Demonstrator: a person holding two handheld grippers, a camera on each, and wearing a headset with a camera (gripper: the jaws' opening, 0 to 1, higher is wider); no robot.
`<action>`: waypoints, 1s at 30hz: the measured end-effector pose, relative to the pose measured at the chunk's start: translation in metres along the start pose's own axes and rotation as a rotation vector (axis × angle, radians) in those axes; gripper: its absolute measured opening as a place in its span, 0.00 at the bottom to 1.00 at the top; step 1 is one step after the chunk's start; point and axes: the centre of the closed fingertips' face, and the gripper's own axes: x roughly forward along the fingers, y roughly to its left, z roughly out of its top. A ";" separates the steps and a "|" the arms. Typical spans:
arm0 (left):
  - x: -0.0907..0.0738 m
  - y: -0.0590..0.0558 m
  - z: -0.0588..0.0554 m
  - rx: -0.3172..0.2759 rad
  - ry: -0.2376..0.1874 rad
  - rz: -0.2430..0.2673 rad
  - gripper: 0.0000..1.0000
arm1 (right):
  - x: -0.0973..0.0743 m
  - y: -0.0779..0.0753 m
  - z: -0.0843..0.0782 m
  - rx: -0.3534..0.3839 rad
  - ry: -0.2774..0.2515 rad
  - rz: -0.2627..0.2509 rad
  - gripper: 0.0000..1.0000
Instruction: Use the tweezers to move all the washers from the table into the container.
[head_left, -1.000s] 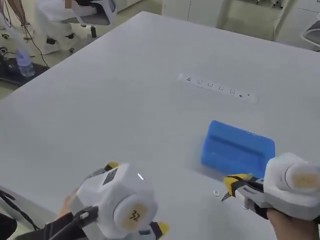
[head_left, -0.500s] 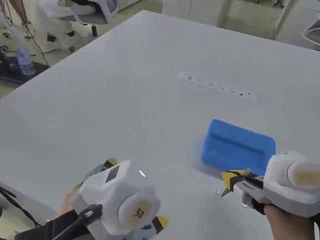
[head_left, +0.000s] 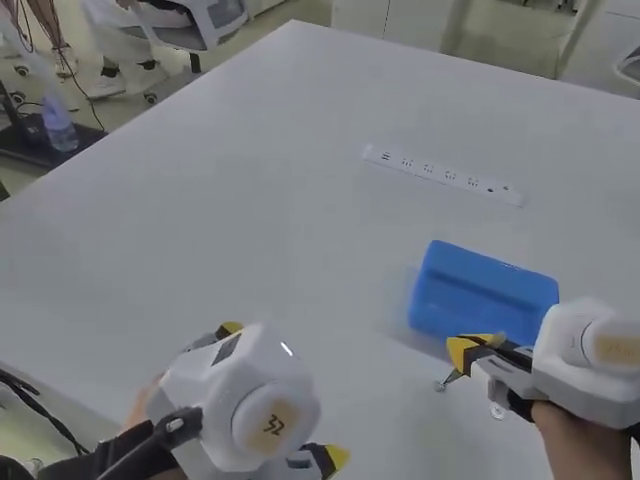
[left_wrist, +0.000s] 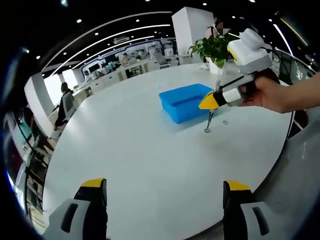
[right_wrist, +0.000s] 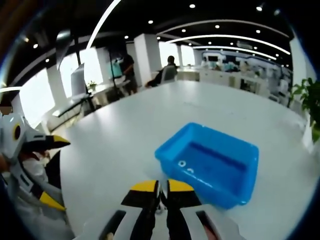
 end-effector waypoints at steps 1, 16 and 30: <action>0.001 -0.001 -0.001 0.003 0.006 -0.005 0.99 | 0.002 0.001 0.000 -0.007 0.004 0.001 0.03; 0.014 -0.013 -0.046 -0.069 0.251 -0.062 0.99 | 0.001 0.003 -0.003 0.014 -0.001 0.015 0.03; 0.019 -0.021 -0.072 -0.157 0.401 -0.126 0.99 | -0.002 0.005 -0.006 -0.034 0.013 0.023 0.03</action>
